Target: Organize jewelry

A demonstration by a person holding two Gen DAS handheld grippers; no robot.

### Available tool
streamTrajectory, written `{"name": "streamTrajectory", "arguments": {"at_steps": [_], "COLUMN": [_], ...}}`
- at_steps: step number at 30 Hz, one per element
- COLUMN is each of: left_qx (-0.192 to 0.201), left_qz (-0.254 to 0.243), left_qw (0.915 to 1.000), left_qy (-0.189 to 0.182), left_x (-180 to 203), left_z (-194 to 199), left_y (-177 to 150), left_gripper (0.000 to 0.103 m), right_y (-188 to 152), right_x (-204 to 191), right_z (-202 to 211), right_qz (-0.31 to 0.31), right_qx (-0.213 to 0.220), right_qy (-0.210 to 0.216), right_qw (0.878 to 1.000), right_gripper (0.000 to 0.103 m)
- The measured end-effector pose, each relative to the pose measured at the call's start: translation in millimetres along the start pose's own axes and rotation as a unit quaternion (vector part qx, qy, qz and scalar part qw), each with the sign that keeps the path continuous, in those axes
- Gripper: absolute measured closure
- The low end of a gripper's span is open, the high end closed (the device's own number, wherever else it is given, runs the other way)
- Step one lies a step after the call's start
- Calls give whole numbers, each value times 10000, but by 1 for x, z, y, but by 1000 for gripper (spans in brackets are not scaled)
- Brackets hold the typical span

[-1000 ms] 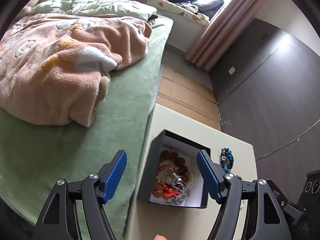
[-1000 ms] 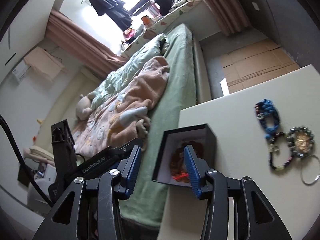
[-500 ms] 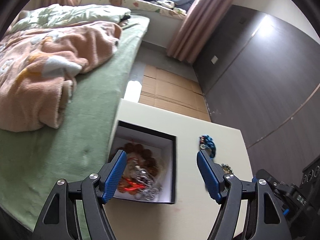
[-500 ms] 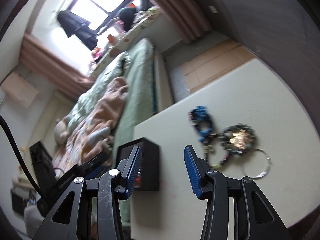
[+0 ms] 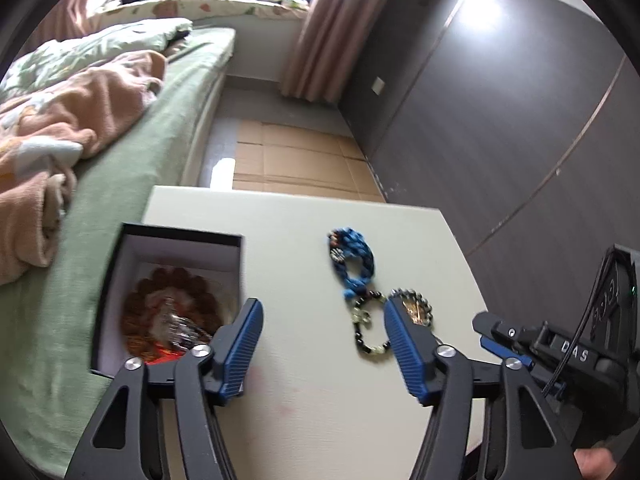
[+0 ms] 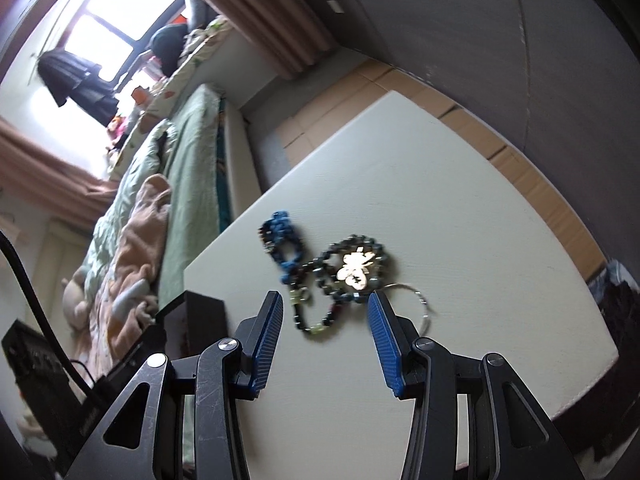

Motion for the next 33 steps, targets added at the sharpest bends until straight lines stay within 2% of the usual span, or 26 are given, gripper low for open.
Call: {"name": "streamTrajectory", "arguments": {"at_steps": [5, 9, 13, 21, 25, 28, 30, 32, 33], "left_qx": [-409, -695, -763, -953, -1028, -980, -960, -976, -1015], "left_qz": [-157, -177, -348, -361, -314, -395, -518, -587, -656], "left_qw": [9990, 9974, 9965, 9947, 9940, 9941, 9931, 9923, 9914], "left_qy": [-21, -73, 19, 105, 192, 261, 420, 480, 508], "left_x": [10, 13, 18, 15, 11, 13, 16, 17, 18], "left_z": [-34, -53, -61, -83, -98, -102, -103, -102, -102], "left_y": [-13, -20, -24, -29, -30, -32, -35, -37, -39], "left_gripper": [56, 60, 61, 68, 71, 73, 79, 93, 95], "right_y": [1, 1, 1, 7, 6, 3, 2, 2, 1], "right_x": [15, 23, 25, 37, 38, 34, 33, 32, 31], "right_z": [-5, -13, -23, -33, -40, -46, -48, -50, -49], "right_qz": [-126, -50, 158, 507, 728, 896, 976, 1050, 1111], "right_qx": [-131, -301, -434, -471, -582, -660, -670, -647, -636], "right_qy": [-161, -352, -510, -992, -1072, -1138, -1202, -1259, -1303], "right_qw": [9997, 9989, 9976, 9927, 9899, 9872, 9857, 9843, 9832], "right_gripper": [58, 58, 58, 58, 58, 62, 63, 65, 68]}}
Point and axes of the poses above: each gripper's, at about its wrist camera, not at the fingertips, and z roughly against the way its jaws point, x to its right, y to its top, the point moved 4 cm from there along -z, roughly the way its jaws point, and after that the axes turned 9 degrees about -y, right-handed, at the moved point
